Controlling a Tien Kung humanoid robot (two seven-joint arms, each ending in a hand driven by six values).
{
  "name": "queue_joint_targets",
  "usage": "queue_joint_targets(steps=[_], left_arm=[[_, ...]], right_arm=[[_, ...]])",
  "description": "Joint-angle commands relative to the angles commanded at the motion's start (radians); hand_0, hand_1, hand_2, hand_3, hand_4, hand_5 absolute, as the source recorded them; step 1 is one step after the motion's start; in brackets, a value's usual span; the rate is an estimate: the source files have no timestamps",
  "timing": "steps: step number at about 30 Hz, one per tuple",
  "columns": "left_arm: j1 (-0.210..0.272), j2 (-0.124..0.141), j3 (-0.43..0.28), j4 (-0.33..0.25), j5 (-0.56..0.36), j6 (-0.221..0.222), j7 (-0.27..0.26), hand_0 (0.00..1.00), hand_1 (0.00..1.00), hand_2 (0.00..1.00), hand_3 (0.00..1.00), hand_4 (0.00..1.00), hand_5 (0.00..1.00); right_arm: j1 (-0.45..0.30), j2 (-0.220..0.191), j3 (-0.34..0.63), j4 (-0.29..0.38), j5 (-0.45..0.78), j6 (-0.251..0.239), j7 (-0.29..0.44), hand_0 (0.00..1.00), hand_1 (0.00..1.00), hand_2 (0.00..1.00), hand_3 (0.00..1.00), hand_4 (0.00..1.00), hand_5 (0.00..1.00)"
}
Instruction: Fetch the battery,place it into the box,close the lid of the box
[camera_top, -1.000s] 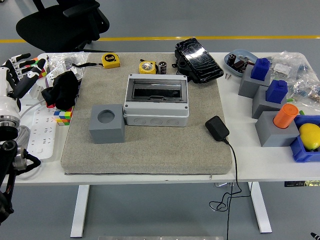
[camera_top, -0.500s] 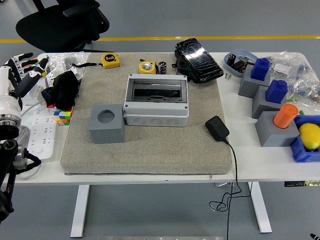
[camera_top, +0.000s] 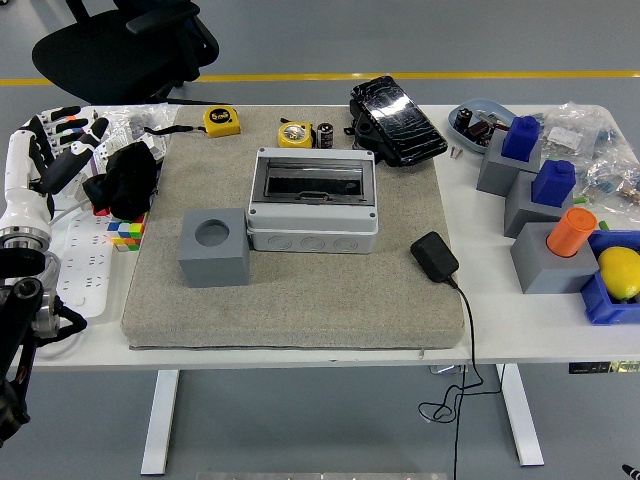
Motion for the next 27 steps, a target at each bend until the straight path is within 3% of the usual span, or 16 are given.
queue_joint_targets(steps=[27], left_arm=[[0.003, 0.023, 0.022, 0.016, 0.007, 0.003, -0.004, 0.558, 0.627, 0.647, 0.677, 0.975, 0.471]], right_arm=[[-0.017, -0.003, -0.028, -0.001, 0.001, 0.001, -0.003, 0.579, 0.631, 0.66, 0.554, 0.947, 0.496]])
